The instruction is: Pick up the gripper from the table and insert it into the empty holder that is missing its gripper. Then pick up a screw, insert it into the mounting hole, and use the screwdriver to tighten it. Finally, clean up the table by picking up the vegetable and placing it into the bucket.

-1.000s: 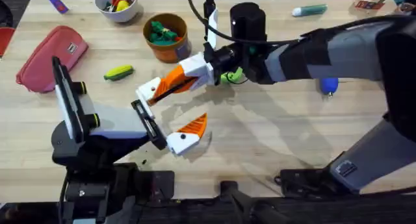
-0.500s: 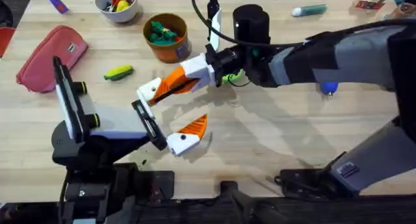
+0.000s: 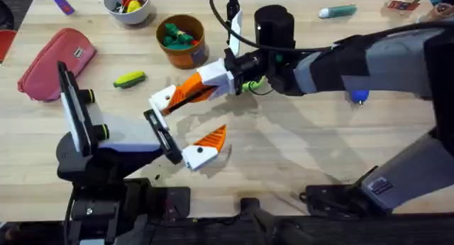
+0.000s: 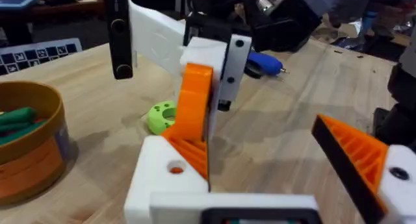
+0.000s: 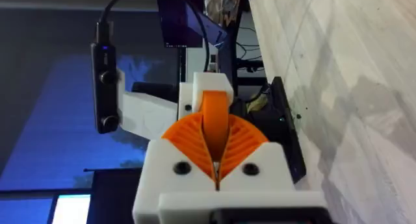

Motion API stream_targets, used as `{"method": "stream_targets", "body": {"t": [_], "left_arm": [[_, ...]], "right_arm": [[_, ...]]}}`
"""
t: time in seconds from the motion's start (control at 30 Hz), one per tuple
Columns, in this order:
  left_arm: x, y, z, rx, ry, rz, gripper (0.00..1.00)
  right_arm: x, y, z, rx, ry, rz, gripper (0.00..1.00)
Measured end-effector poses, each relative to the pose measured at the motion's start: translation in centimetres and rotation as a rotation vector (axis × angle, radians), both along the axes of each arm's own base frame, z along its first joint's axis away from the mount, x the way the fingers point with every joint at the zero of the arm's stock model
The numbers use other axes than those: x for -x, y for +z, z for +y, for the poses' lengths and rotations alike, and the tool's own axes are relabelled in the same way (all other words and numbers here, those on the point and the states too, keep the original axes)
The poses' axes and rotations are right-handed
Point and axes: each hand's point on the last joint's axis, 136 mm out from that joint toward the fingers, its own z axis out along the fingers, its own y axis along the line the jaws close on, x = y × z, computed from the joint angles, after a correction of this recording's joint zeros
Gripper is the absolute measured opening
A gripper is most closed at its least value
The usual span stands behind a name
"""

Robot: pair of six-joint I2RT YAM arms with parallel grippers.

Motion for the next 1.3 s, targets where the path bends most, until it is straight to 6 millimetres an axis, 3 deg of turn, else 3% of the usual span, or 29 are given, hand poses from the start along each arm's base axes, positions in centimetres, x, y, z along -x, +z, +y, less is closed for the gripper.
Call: {"method": "stream_targets", "body": {"t": [0.2,0.23,0.4,0.43,0.83,1.07,1.3], "left_arm": [[0.0,0.0,0.0,0.000,0.000,0.000,0.985],[0.0,0.0,0.0,0.000,0.000,0.000,0.987],[0.2,0.0,-0.1,-0.005,-0.012,-0.009,0.988],[0.2,0.0,-0.1,-0.005,-0.013,-0.010,0.988],[0.2,0.0,-0.1,-0.007,-0.014,-0.013,0.987],[0.2,0.0,-0.1,-0.007,-0.014,-0.013,0.985],[0.2,0.0,-0.1,-0.007,-0.014,-0.013,0.986]], "right_arm": [[0.0,0.0,0.0,0.001,-0.001,0.001,0.019],[0.0,0.0,0.0,0.002,-0.002,0.002,0.105],[-0.6,-0.7,0.2,0.022,-0.048,0.002,0.835],[-0.7,-0.7,0.2,0.023,-0.053,-0.002,0.904],[-1.6,-0.5,-0.8,0.040,-0.098,-0.013,0.935],[-3.1,1.4,-5.7,0.192,-0.256,-0.035,0.941],[-4.5,2.0,-13.0,0.579,-0.416,-0.121,0.983]]}}
